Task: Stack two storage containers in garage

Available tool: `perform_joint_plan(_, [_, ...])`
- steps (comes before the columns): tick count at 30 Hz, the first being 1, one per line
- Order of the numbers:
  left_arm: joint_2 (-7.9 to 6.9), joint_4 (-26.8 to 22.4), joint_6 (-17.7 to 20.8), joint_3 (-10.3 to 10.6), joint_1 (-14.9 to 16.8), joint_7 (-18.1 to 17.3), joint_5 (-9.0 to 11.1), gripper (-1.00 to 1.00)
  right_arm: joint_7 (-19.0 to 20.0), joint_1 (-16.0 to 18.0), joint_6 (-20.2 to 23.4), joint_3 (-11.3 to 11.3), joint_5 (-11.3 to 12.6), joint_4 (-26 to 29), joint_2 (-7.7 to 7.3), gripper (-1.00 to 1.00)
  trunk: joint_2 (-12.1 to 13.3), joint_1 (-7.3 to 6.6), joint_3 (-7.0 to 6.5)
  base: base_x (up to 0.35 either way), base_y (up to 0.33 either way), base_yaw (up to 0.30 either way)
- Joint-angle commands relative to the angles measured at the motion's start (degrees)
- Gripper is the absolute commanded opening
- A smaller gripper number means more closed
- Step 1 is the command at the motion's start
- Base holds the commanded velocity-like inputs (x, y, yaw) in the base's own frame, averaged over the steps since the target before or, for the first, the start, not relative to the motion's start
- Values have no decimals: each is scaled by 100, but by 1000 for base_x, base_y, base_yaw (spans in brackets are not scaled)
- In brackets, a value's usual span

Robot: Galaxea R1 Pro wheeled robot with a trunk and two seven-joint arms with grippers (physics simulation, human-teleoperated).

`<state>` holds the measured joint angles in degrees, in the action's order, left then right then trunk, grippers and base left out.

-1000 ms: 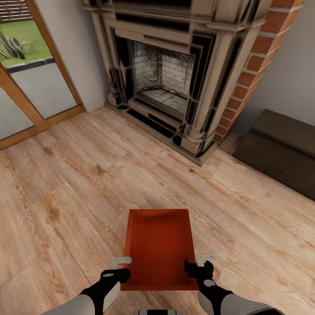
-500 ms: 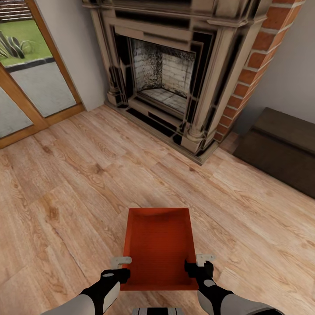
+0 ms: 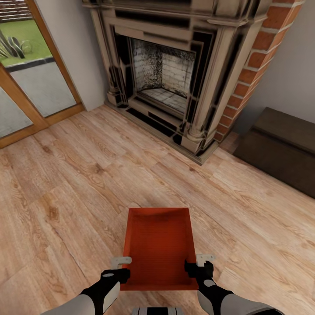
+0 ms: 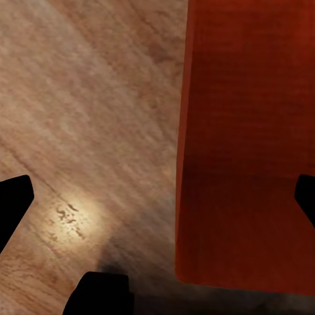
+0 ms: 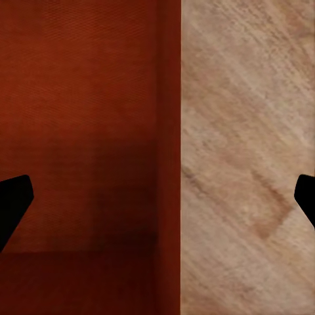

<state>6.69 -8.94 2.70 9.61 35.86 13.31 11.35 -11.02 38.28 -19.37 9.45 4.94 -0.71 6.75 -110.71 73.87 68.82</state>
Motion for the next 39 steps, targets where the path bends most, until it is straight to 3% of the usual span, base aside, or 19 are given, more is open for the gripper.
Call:
perform_joint_plan(1, [-1,-12,28,50,0,31,51,100,-14,4,-21,49,51,-8,2,100,-43,22,22,0,0,0])
perform_joint_plan(12, [-1,-3,28,50,0,31,51,100,-14,4,-23,48,51,-8,2,100,-484,264,219,0,0,0])
perform_joint_plan(39, [-1,-3,28,50,0,31,51,100,-14,4,-22,48,59,-8,-15,100,-484,264,219,0,0,0])
